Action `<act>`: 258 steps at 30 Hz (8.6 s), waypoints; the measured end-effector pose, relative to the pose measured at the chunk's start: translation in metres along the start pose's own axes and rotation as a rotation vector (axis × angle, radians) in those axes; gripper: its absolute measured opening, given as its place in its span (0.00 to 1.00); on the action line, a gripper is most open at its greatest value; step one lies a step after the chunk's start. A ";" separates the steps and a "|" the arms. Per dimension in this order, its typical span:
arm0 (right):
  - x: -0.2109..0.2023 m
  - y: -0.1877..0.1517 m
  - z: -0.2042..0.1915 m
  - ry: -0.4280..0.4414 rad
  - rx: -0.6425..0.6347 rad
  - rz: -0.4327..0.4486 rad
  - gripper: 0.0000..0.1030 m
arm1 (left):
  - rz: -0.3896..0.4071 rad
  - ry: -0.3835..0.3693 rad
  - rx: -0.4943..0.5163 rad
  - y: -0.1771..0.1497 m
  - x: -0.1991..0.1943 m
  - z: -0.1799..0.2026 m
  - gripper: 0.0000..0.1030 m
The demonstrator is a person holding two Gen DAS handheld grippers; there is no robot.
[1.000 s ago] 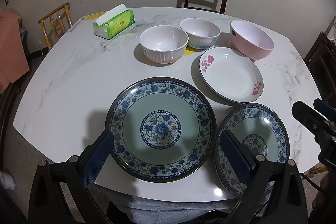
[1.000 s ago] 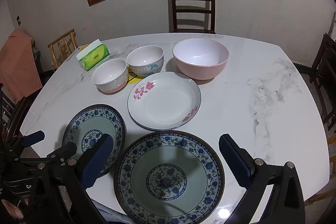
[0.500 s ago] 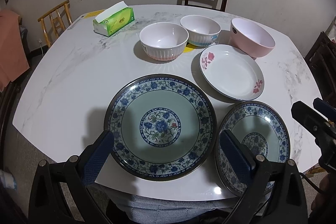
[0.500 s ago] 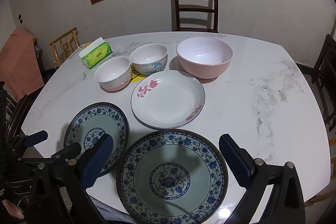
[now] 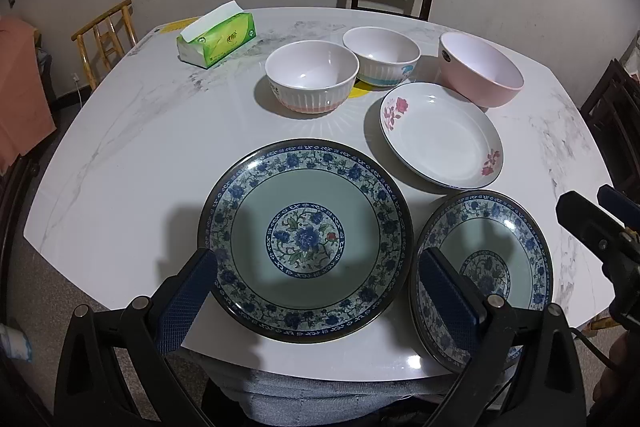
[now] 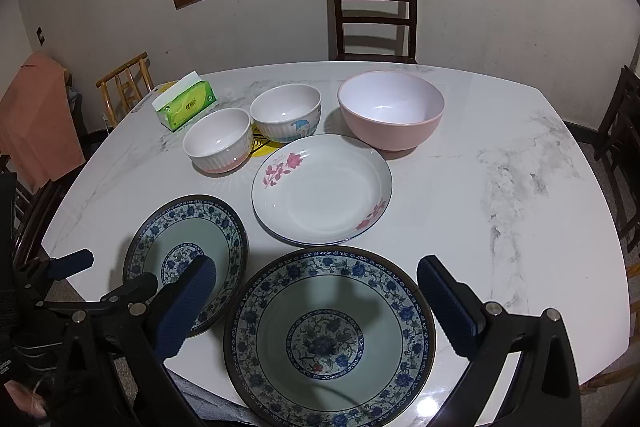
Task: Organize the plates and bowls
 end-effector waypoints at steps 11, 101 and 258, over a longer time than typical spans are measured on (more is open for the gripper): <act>-0.001 -0.001 -0.002 0.004 0.002 -0.003 1.00 | -0.005 -0.001 0.000 -0.003 0.001 0.001 0.97; 0.153 -0.024 -0.088 0.357 -0.027 -0.456 0.23 | -0.214 -0.275 -0.380 -0.022 0.074 -0.136 0.23; 0.080 -0.100 0.110 0.455 0.167 -0.245 0.29 | -0.170 -0.516 0.024 -0.064 0.076 0.082 0.31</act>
Point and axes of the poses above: each gripper's, at about its wrist camera, not at the fingertips, and x roughly the way its jaws point, z to its right, y to its top, the point moved 9 cm from there along x, roughly the way its jaws point, and after that the axes turned 4 degrees about -y, right-handed, at the moved point
